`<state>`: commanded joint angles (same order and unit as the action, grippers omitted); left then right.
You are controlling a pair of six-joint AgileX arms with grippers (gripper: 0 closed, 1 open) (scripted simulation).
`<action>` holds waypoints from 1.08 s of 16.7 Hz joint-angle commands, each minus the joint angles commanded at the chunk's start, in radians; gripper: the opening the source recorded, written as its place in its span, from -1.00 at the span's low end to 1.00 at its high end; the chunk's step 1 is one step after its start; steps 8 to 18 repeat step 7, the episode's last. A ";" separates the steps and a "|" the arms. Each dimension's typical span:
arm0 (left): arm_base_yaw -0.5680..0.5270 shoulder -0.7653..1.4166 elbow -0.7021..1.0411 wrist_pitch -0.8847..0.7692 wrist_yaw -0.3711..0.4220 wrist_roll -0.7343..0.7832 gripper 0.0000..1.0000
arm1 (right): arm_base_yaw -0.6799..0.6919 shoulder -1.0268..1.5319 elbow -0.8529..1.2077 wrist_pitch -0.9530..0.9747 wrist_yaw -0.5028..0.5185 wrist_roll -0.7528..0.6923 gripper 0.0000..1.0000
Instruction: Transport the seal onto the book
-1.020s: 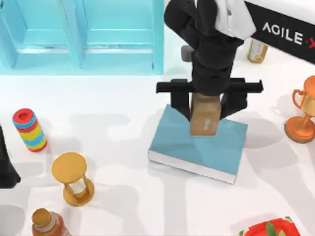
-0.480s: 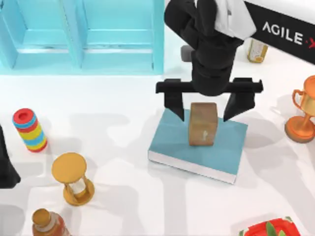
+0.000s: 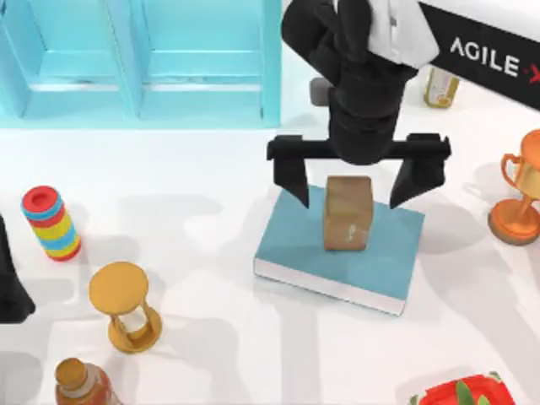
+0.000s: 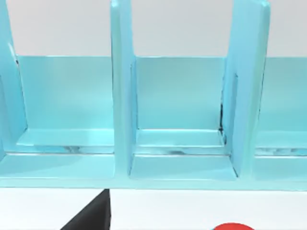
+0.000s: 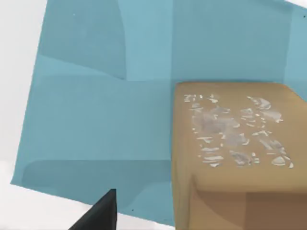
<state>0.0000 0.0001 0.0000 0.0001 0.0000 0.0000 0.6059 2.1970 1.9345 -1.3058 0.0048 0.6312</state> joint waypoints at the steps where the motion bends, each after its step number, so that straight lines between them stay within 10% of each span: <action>1: 0.000 0.000 0.000 0.000 0.000 0.000 1.00 | 0.000 0.001 0.004 -0.004 0.000 0.000 1.00; 18: 0.000 0.000 0.000 0.000 0.000 0.000 1.00 | -0.001 0.006 0.126 -0.120 0.000 -0.001 1.00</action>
